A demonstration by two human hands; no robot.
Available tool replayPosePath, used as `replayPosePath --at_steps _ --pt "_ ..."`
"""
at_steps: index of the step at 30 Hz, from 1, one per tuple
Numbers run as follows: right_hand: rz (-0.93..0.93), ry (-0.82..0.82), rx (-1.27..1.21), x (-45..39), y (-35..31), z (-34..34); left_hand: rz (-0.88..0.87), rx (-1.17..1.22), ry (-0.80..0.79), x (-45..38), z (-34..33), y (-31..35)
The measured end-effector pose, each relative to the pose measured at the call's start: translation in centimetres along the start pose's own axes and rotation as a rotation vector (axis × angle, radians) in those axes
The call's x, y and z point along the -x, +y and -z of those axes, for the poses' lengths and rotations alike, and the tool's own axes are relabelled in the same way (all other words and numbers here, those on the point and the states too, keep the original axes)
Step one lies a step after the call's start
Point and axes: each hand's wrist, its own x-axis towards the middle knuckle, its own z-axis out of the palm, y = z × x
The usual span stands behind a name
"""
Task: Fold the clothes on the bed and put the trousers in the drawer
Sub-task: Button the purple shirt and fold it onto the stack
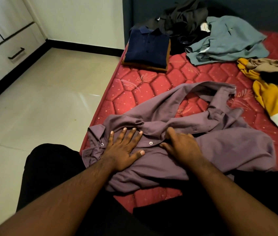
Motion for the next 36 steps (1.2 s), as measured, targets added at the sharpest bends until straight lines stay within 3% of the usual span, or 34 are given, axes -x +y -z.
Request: replayPosePath --at_steps 3,6,9,11,12,16,19,22,27,32,36 --pt "-0.052 -0.329 -0.180 0.3 3.0 1.6 0.002 -0.007 -0.023 0.1 0.3 0.0" --pt "0.018 -0.321 -0.161 0.5 4.8 2.5 0.023 -0.064 -0.027 0.4 0.3 -0.2" --pt "-0.034 -0.221 -0.179 0.8 4.9 3.1 -0.116 -0.095 0.327 0.6 1.4 1.6" --pt "-0.131 -0.277 -0.204 0.8 4.7 3.1 -0.300 -0.009 0.544 -0.6 2.1 4.4" --pt "-0.146 -0.320 -0.196 0.6 4.5 3.2 -0.336 0.078 0.560 -1.4 2.6 6.0" --pt "-0.131 -0.461 -0.209 0.1 4.5 4.1 -0.176 0.324 0.440 -4.0 3.0 9.8" --pt "-0.090 -0.559 -0.169 0.4 4.6 4.0 -0.132 0.398 0.476 -4.4 1.1 9.6" --pt "-0.081 -0.440 -0.157 0.3 4.0 3.5 -0.106 0.703 0.567 -4.3 0.9 9.2" --pt "-0.045 -0.294 -0.045 -0.2 3.4 3.6 0.003 1.127 0.382 -4.0 2.7 8.9" --pt "0.010 -0.354 -0.029 -0.5 3.0 3.0 -0.090 1.099 0.225 -3.2 2.4 8.2" --pt "0.130 -0.282 -0.068 -0.4 3.1 2.3 -0.092 1.105 0.266 -2.9 1.5 7.9"
